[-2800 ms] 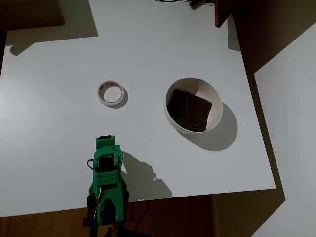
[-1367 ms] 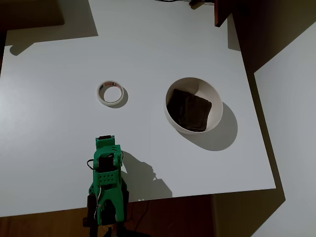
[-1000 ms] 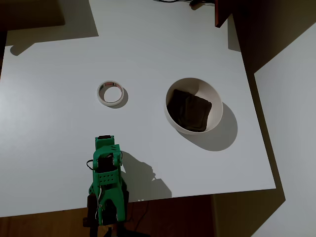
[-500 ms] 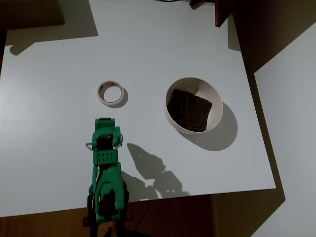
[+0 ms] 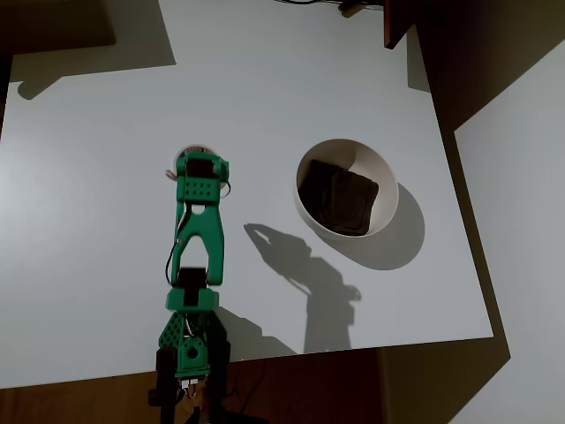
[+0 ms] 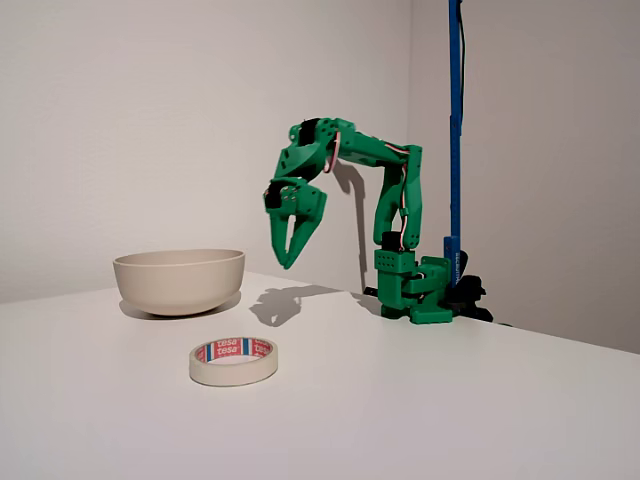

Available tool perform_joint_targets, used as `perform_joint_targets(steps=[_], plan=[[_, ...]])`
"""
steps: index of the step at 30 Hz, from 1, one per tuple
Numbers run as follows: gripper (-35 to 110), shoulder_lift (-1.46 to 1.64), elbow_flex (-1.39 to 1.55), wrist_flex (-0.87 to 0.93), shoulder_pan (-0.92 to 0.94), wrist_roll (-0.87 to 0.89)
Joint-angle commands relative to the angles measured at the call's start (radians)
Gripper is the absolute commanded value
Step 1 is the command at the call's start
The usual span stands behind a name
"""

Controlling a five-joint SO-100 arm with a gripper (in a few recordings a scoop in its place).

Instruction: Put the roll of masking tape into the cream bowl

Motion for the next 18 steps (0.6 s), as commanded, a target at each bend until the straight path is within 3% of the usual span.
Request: perform_joint_targets(steps=[1,11,12,15,18], plan=[[-8,-0.181,-0.261,0.083,0.023,0.017],[-8,-0.397,-0.482,0.155,-0.112,0.009],[-6,-0.410,-0.486,0.155,-0.124,0.020],[18,-0.446,-0.506,0.149,-0.133,0.051],[20,-0.486,-0.529,0.149,-0.121,0.052]])
